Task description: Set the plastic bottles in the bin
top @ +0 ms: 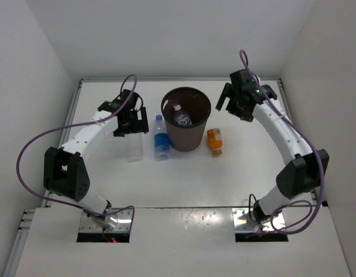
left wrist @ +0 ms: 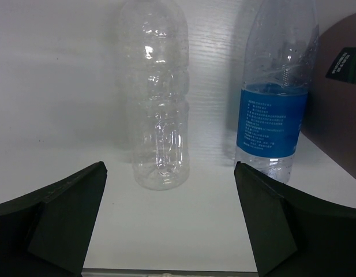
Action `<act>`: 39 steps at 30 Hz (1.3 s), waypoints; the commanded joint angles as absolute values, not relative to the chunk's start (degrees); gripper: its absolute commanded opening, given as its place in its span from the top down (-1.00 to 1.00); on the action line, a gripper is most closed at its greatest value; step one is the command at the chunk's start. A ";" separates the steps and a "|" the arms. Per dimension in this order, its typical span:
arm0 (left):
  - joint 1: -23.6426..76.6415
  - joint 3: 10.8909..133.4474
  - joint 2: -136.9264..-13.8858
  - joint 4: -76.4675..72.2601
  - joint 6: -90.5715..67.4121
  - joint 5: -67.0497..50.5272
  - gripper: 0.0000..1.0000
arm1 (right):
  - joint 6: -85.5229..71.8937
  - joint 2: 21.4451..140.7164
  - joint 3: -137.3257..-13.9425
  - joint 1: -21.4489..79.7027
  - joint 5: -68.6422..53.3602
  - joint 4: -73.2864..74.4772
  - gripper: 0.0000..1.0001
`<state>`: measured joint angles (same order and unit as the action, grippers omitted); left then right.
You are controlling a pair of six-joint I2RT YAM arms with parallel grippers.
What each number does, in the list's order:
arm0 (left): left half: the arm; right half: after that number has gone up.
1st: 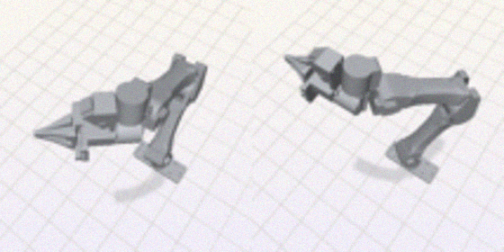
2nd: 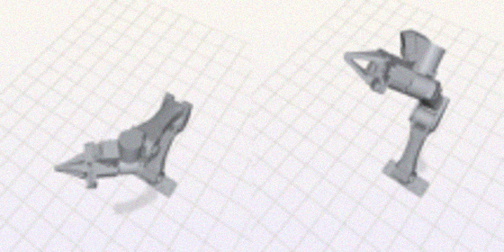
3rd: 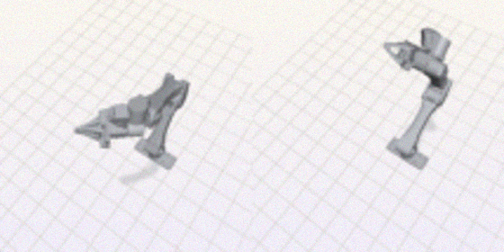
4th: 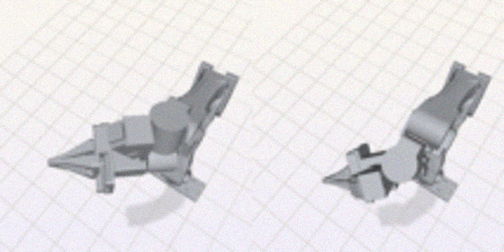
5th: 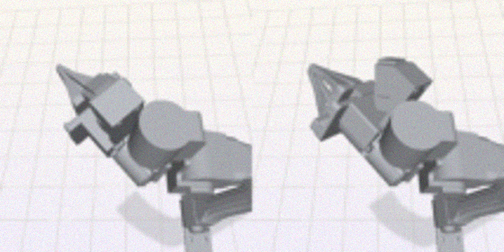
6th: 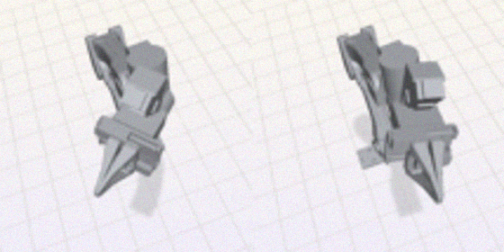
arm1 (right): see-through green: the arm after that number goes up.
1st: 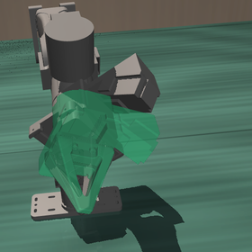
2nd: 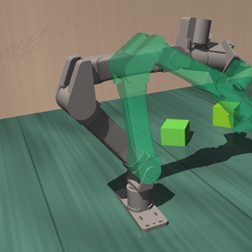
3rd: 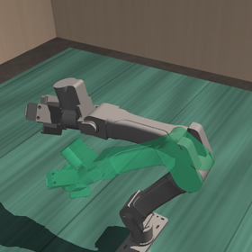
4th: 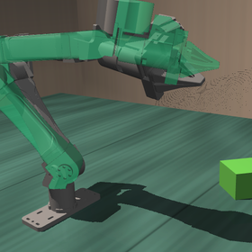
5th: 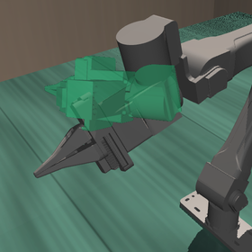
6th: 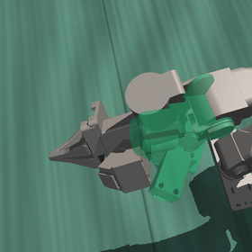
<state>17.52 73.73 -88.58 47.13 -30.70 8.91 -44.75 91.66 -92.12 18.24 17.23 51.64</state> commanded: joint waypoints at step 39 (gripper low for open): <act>12.39 74.36 -91.23 47.11 -27.33 4.22 -1.00 | -44.82 105.22 -77.51 11.34 0.26 47.02 0.91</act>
<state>13.26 73.30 -91.07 47.09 -27.64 4.84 -44.97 110.54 -73.32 12.53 -3.01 44.40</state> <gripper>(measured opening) 1.000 0.621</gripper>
